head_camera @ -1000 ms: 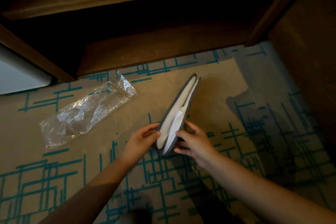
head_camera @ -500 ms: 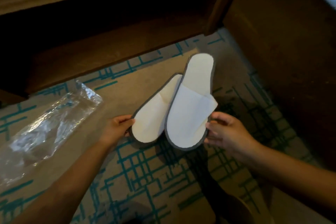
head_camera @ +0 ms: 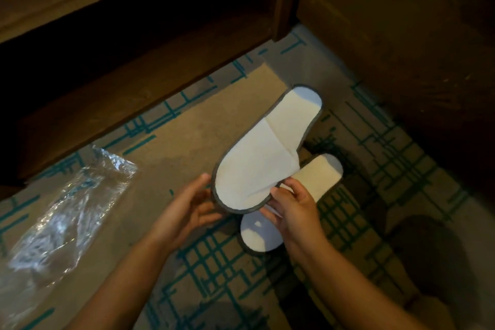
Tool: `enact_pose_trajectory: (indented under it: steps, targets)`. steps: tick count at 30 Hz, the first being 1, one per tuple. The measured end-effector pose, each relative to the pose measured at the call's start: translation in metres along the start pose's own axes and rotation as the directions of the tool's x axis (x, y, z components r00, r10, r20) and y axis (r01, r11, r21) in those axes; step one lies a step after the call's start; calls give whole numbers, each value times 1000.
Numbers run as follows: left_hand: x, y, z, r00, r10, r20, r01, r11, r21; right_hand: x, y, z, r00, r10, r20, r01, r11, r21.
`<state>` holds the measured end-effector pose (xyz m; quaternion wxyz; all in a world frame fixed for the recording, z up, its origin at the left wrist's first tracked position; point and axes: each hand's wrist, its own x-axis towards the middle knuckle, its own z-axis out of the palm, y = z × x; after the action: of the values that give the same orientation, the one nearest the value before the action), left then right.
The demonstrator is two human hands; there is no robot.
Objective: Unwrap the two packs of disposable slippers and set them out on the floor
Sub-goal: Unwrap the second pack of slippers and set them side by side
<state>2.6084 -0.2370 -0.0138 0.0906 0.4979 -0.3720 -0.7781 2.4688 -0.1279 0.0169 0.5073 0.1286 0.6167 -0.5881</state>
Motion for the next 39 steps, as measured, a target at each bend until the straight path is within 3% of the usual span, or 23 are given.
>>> enact_pose_trajectory:
  steps: [3, 5, 6, 7, 9, 10, 11, 12, 14, 17, 19, 20, 22, 25, 27, 29, 32, 36, 39]
  targets:
    - [7, 8, -8, 987, 157, -35, -147, 970, 194, -1, 17, 17, 1000, -10, 2, 10, 1000, 14]
    - [10, 16, -12, 975, 215, -51, -196, 948, 251, -1, 25, 20, 994, -109, 25, 110, 993, -45]
    - [8, 23, -16, 972, 229, -49, -209, 943, 258, 0, 29, 18, 977, -213, 28, 215, 964, -158]
    - [10, 30, -23, 968, 247, -47, -226, 936, 269, 2, 33, 12, 932, -361, 41, 352, 870, -346]
    - [15, 48, -38, 960, 278, -37, -255, 920, 298, 11, 42, -4, 763, -625, 167, 520, 440, -732]
    - [18, 57, -43, 960, 280, -20, -260, 911, 320, 17, 47, -12, 701, -664, 262, 499, 194, -845]
    - [24, 63, -46, 962, 274, -3, -256, 901, 351, 23, 53, -21, 685, -648, 333, 431, -7, -902]
    - [29, 66, -47, 966, 260, -1, -239, 891, 386, 28, 59, -27, 718, -592, 365, 361, -132, -923]
    - [44, 60, -43, 973, 229, 1, -204, 865, 458, 35, 69, -37, 800, -462, 382, 299, -244, -922]
    - [68, 38, -31, 983, 181, -12, -149, 846, 513, 40, 84, -48, 848, -322, 421, 311, -340, -887]
    - [78, 28, -22, 987, 162, -6, -124, 776, 618, 43, 88, -52, 850, -294, 436, 318, -374, -871]
    - [81, 25, -19, 984, 178, 17, -134, 667, 733, 44, 88, -53, 850, -296, 436, 315, -378, -870]
    - [85, 19, -18, 947, 307, 95, -202, 341, 918, 44, 89, -54, 840, -319, 438, 315, -371, -874]
    - [80, 22, -23, 810, 504, 298, -343, -4, 939, 39, 91, -54, 805, -389, 448, 329, -336, -883]
    - [81, 24, -29, 757, 377, 534, -466, -260, 845, 33, 98, -53, 790, -407, 458, 343, -326, -881]
    - [84, 22, -34, 732, 124, 670, -557, -456, 694, 28, 107, -49, 825, -374, 424, 323, -303, -896]
    - [87, 14, -33, 702, -53, 711, -594, -595, 542, 27, 112, -42, 863, -352, 362, 288, -246, -926]
    - [88, 9, -29, 705, -23, 709, -588, -579, 565, 34, 100, -43, 861, -384, 333, 268, -213, -940]
    - [89, 6, -24, 699, 10, 715, -588, -561, 583, 38, 90, -51, 825, -408, 391, 336, -204, -920]
